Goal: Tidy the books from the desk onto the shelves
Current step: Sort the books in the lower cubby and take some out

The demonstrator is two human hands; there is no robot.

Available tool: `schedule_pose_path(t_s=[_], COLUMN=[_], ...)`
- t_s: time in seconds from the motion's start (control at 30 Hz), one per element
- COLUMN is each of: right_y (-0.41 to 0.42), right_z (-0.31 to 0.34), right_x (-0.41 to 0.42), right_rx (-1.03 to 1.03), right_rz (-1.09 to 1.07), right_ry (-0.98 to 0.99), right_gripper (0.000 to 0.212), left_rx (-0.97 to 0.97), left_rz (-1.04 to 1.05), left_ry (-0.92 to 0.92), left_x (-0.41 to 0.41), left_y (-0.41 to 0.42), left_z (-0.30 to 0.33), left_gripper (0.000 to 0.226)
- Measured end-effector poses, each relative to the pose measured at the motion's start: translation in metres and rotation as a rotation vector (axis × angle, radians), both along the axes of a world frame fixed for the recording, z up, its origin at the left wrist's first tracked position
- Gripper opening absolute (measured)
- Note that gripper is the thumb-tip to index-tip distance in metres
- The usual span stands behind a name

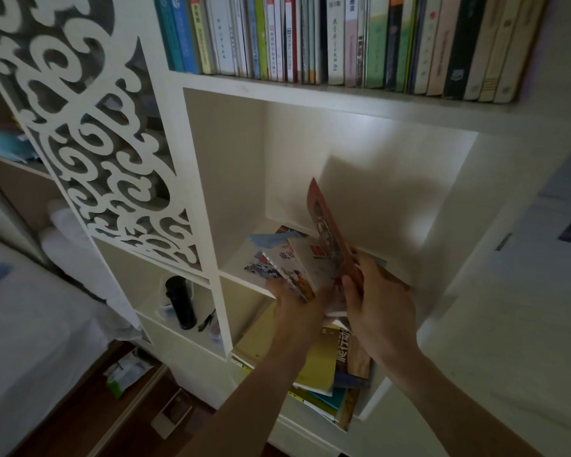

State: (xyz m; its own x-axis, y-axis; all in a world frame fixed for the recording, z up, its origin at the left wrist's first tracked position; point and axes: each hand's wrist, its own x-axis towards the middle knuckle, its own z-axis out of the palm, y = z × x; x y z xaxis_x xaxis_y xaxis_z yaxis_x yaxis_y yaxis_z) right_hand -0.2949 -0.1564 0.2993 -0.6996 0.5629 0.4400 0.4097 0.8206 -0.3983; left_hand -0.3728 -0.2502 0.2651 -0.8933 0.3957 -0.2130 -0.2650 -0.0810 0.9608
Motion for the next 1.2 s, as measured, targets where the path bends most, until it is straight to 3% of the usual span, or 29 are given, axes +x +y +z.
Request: schedule_pose_path(t_s=[0.27,0.4,0.53,0.6,0.73,0.8,0.83,0.9,1.0,1.1,1.13,1.2], right_y=[-0.007,-0.015,-0.015,-0.015,-0.021,-0.029,-0.033,-0.041,-0.069,-0.101,-0.108,-0.109], right_z=[0.013,0.017,0.004,-0.004,-0.028,-0.034,-0.033,-0.021,0.031,0.087,0.101,0.121], right_x=[0.014,0.015,0.006,-0.002,-0.013,-0.014,-0.014,-0.014,-0.002,0.017,0.024,0.038], right_rx=[0.037,0.117,0.386,0.342,0.315,0.263,0.232,0.094,-0.428,-0.941,-1.011,-1.067], right_rz=[-0.068,-0.05,-0.086,-0.058,0.042,0.028,0.022,0.072,0.226,0.397,0.419,0.401], right_ry=[0.074,0.096,-0.018,-0.162,-0.482,-0.611,-0.643,-0.635,-0.167,0.053,0.097,0.264], right_gripper=[0.028,0.043,0.046,0.055,0.041,0.071,0.085,0.088,0.065,0.03,0.018,0.023], left_rx=[0.002,0.086,0.137,0.132,0.099,0.104,0.108,0.127,0.169,0.169,0.174,0.176], left_rz=[0.019,0.014,0.054,0.127,0.253,0.28,0.294,0.309,0.266,0.228,0.21,0.176], left_ry=[0.162,0.14,0.182,0.223,0.236,0.25,0.257,0.247,0.283,0.334,0.364,0.431], left_x=[0.003,0.003,0.005,0.007,0.013,0.016,0.016,0.019,0.024,0.036,0.042,0.06], left_y=[-0.031,-0.064,-0.097,-0.119,-0.168,-0.186,-0.192,-0.202,-0.205,-0.2,-0.196,-0.185], left_z=[-0.014,-0.022,-0.02,-0.02,-0.017,-0.013,-0.009,0.002,0.027,0.052,0.061,0.088], left_gripper=[0.045,0.043,0.043,0.045,0.054,0.054,0.053,0.051,0.045,0.041,0.041,0.041])
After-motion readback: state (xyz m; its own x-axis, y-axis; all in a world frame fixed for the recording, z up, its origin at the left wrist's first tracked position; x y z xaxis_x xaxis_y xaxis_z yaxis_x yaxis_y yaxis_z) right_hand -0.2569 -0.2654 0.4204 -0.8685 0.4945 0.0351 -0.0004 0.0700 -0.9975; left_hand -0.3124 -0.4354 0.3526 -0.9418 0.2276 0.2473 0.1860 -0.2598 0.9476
